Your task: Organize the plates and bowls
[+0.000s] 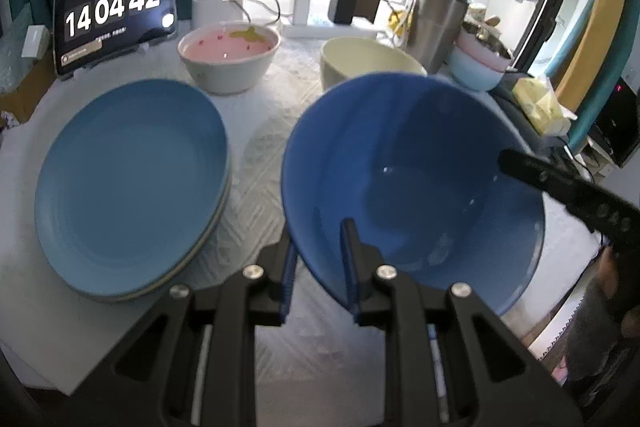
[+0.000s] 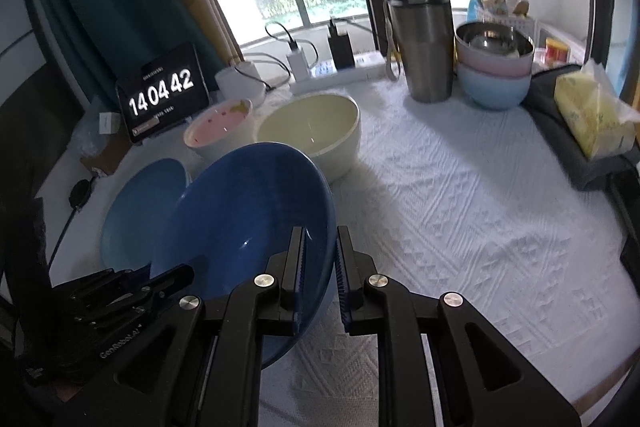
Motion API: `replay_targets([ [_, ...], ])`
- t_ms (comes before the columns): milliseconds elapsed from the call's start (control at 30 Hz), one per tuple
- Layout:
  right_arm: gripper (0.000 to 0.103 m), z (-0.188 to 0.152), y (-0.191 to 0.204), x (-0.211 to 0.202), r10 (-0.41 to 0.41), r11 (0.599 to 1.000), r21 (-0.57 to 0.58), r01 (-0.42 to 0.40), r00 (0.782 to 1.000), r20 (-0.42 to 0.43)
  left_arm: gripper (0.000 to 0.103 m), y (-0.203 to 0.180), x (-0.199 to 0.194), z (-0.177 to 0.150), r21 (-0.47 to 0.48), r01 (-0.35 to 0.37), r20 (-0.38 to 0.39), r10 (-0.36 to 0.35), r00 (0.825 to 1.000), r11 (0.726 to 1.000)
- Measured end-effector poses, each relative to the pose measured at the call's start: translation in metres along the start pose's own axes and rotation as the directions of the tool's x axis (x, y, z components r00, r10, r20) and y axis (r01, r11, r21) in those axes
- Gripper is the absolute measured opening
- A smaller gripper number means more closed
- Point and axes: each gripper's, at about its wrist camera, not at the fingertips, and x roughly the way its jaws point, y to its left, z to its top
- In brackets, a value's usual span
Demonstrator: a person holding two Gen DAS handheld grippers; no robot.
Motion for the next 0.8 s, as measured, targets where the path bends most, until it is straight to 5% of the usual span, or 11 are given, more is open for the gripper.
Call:
replay_targets([
  [400, 0.026, 0.004, -0.012, 0.027, 0.032, 0.999, 0.034, -0.029, 0.995, -0.093, 0.026, -0.001, -0.002, 0.014, 0.037, 0.002, -0.001, -0.002, 1.000, 0.999],
  [800, 0.033, 0.031, -0.023, 0.016, 0.035, 0.999, 0.039, -0.033, 0.998, -0.043, 0.044, 0.017, -0.018, 0.038, 0.002, -0.029, 0.065, 0.029, 0.997, 1.000],
])
